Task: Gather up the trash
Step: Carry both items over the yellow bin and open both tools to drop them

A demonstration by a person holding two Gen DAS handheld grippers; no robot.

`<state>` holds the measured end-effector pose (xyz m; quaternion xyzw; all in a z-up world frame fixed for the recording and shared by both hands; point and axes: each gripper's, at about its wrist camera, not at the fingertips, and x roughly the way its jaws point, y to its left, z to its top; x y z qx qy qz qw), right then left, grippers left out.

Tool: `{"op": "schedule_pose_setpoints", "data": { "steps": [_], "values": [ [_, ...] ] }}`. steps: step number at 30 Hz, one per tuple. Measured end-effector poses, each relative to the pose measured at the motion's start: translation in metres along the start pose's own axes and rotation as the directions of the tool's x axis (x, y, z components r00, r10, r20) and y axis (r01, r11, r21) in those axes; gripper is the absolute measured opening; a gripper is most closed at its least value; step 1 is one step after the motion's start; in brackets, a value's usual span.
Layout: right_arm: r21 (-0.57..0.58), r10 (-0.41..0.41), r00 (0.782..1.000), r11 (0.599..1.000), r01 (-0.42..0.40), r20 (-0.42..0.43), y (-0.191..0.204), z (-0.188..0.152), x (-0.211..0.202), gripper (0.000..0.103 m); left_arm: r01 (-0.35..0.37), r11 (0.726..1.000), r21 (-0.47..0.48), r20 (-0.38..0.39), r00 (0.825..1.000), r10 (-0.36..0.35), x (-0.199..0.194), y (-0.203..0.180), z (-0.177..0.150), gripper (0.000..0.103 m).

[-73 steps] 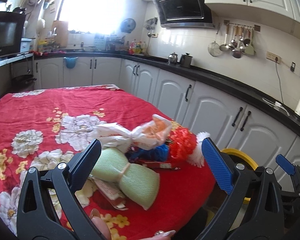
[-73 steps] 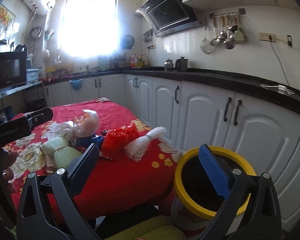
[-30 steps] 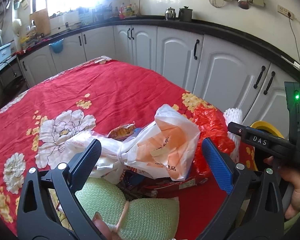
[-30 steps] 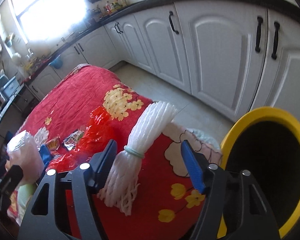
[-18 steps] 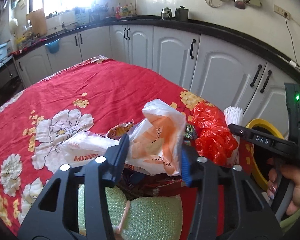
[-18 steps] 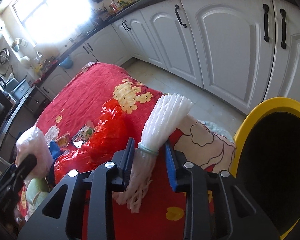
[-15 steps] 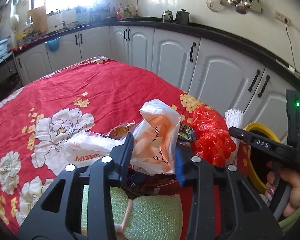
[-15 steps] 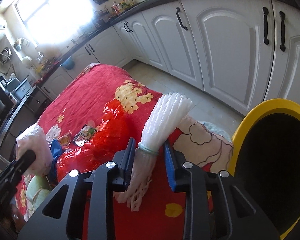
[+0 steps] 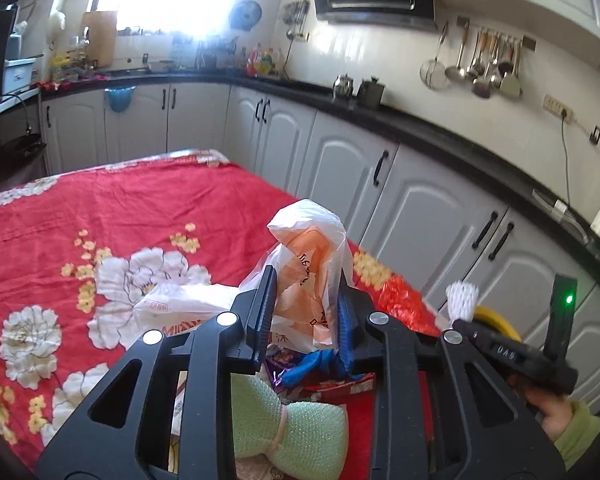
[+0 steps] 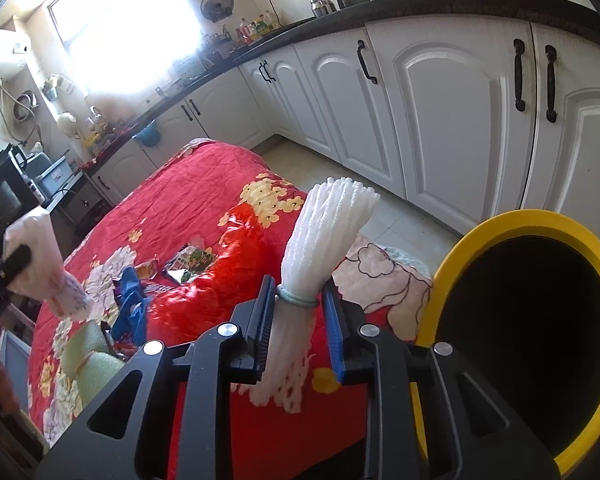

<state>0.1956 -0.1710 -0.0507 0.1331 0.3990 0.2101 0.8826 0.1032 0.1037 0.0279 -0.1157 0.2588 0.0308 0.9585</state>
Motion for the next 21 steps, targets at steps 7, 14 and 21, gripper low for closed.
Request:
{"op": "schedule_pose_setpoints", "data": {
  "steps": [7,14,21],
  "values": [
    [-0.007,0.006,1.000,1.000,-0.006,0.027,-0.003,0.001,-0.018,0.022,0.052,0.999,0.016,0.070,0.996,-0.053,-0.028,-0.017,0.013,0.020],
    [-0.003,0.009,0.999,1.000,-0.008,0.049,-0.010,0.003,-0.035,0.021,0.115,0.991,0.064,0.072,0.990,-0.120,-0.029,-0.049,0.016,0.019],
    [0.002,0.009,0.997,1.000,-0.009,0.078,-0.019,0.007,-0.052,0.021,0.172,0.979,0.107,0.059,0.982,-0.179,-0.021,-0.082,0.013,0.017]
  ]
}}
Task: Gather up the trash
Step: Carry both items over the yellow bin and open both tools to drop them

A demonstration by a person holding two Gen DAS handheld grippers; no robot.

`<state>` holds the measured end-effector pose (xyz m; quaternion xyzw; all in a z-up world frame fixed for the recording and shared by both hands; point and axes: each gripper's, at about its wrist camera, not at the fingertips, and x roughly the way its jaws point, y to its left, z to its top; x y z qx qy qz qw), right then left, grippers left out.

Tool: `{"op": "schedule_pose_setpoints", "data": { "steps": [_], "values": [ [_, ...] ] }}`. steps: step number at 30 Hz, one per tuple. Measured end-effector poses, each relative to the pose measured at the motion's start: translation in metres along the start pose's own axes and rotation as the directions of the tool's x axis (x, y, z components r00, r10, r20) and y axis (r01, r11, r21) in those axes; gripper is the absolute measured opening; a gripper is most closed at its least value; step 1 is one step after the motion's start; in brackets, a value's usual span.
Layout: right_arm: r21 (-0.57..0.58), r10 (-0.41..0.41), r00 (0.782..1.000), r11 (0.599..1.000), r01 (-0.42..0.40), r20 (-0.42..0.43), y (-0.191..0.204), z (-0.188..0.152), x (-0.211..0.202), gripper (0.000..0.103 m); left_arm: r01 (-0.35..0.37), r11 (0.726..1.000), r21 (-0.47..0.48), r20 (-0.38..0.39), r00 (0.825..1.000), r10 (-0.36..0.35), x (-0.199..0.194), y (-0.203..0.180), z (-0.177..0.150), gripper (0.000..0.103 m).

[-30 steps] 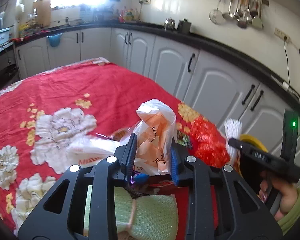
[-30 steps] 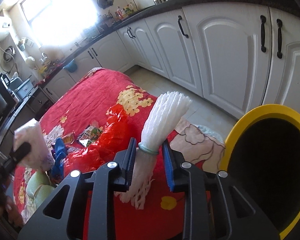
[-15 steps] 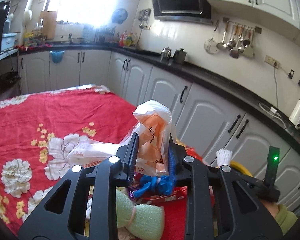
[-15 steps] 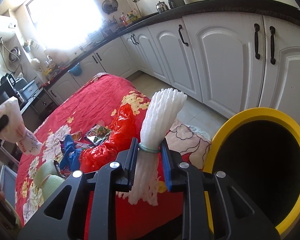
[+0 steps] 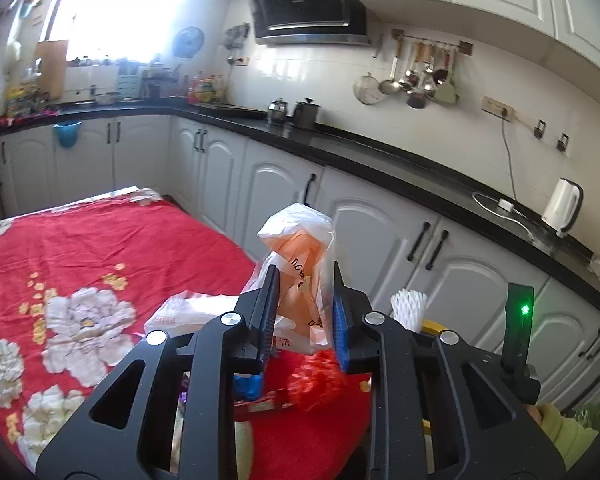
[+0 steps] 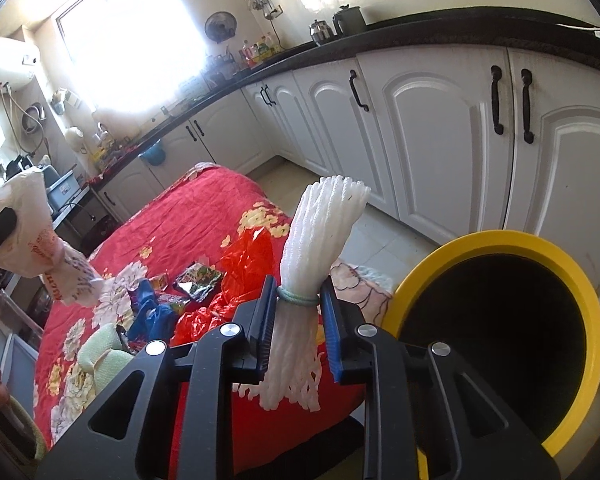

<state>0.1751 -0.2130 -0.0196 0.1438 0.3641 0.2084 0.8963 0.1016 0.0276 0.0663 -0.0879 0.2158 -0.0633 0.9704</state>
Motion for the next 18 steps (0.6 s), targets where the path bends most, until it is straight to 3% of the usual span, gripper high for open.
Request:
{"op": "schedule_pose_setpoints", "data": {
  "steps": [18],
  "values": [
    [0.053,-0.061,0.993,0.997,0.057,0.096,-0.057,0.016,-0.056,0.021,0.173,0.978,0.119,-0.023,0.985,-0.171,0.040,-0.092,0.001,0.015]
  ]
}}
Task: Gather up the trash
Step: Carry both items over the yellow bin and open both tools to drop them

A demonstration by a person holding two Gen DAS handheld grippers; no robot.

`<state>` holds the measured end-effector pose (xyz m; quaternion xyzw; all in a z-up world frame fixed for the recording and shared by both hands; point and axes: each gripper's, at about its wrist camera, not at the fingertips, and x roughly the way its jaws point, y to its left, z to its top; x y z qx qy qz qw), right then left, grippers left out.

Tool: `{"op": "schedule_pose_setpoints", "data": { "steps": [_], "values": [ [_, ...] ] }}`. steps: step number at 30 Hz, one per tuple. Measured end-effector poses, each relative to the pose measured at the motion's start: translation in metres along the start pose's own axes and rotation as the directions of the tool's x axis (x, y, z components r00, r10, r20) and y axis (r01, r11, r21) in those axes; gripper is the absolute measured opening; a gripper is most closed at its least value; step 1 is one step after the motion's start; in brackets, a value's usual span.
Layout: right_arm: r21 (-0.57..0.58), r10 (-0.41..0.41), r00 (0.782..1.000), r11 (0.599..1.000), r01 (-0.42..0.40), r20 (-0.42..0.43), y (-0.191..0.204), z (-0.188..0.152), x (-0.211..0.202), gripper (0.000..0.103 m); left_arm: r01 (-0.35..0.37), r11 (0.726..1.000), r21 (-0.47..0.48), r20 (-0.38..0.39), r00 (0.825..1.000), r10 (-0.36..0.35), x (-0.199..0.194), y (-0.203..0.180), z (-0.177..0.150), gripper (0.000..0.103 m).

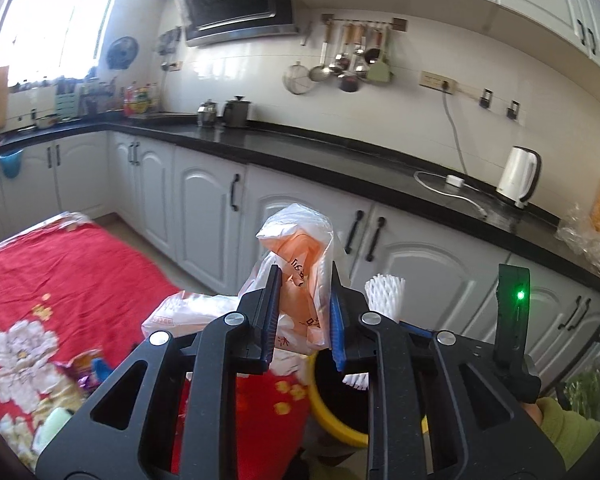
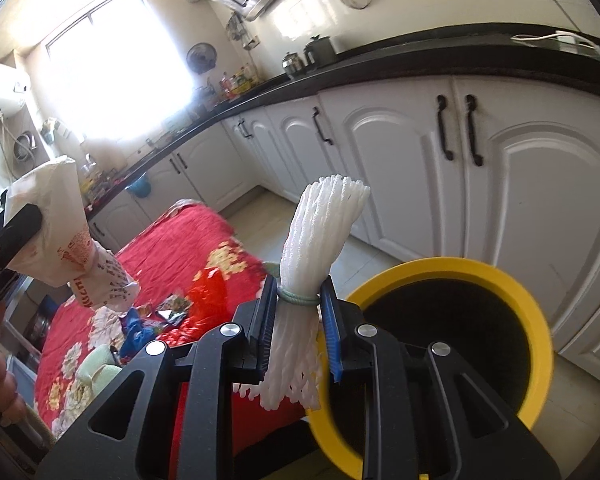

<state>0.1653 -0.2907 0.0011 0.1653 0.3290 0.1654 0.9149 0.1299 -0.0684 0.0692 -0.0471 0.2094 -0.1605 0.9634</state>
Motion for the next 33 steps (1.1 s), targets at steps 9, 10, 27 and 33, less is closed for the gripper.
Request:
{"op": "schedule_pose_setpoints", "data": {
  "steps": [9,10,27,33],
  "values": [
    [0.048,-0.065,0.998,0.997,0.065,0.014,-0.043,-0.006,-0.016,0.021,0.108,0.994,0.018,-0.025,0.994,-0.108,0.034,-0.040,-0.004,0.015],
    [0.052,-0.070,0.997,0.996,0.069,0.014,-0.047,-0.007,-0.017,0.021,0.117,0.993,0.011,-0.029,0.993,-0.117,0.037,-0.042,-0.005,0.015],
    [0.147,-0.114,0.993,0.982,0.119,-0.043,-0.104,-0.032,-0.015,0.021,0.306,0.941,-0.142,-0.156,0.932,-0.326,0.109,-0.067,-0.047,0.016],
    [0.158,-0.115,0.991,0.979,0.126,-0.075,-0.112,-0.039,-0.007,0.023,0.315,0.925,-0.210,-0.211,0.910,-0.358,0.133,-0.063,-0.067,0.017]
  ]
}}
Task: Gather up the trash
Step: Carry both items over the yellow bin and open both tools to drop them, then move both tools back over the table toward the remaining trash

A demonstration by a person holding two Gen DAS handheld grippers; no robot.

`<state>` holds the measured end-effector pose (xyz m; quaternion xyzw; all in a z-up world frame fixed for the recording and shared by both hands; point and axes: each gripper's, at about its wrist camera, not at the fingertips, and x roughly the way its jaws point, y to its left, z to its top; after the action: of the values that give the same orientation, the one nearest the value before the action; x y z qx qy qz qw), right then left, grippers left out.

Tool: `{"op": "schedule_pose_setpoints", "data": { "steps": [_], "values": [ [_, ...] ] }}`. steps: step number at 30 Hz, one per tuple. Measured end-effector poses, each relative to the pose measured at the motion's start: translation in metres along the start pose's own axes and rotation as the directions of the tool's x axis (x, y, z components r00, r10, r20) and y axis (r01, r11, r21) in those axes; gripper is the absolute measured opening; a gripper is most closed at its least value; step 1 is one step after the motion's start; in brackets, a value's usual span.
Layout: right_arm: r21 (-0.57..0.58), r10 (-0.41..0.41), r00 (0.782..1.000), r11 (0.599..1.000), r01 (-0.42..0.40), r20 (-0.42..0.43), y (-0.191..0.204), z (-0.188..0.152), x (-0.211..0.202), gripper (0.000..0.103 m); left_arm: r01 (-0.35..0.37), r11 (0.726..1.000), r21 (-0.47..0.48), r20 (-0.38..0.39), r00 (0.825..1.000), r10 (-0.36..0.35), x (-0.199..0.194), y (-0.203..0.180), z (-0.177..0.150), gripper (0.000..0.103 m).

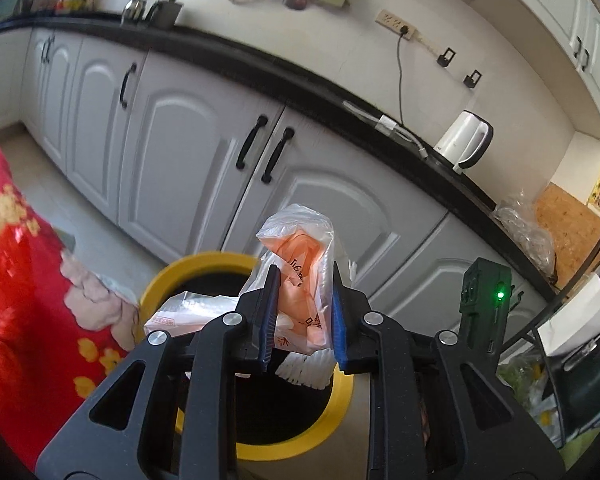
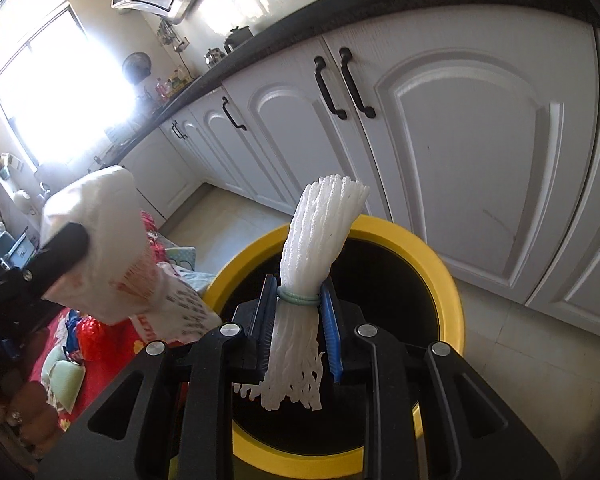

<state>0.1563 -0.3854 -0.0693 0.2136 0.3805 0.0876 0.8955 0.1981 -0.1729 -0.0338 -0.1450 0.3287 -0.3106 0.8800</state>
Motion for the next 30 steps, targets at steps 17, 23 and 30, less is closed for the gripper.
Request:
{"op": "schedule_pose_setpoints", "data": {
  "steps": [17,23,30],
  "values": [
    [0.002,-0.040,0.999,0.999,0.040,0.026,0.003,-0.004,-0.002,0.063,-0.197,0.980,-0.025,-0.005,0.980,0.197,-0.020,0.032,-0.008,0.085],
    [-0.028,-0.040,0.997,0.999,0.042,0.071,0.015,0.000,-0.012,0.076,-0.266,0.964,-0.007,0.029,0.964,0.266,-0.040,0.033,-0.010,0.092],
    [-0.073,-0.017,0.995,0.997,0.024,0.099,0.036,0.003,-0.020,0.080,-0.324,0.946,-0.010,0.059,0.944,0.324,-0.064,0.037,-0.011,0.092]
  ]
}}
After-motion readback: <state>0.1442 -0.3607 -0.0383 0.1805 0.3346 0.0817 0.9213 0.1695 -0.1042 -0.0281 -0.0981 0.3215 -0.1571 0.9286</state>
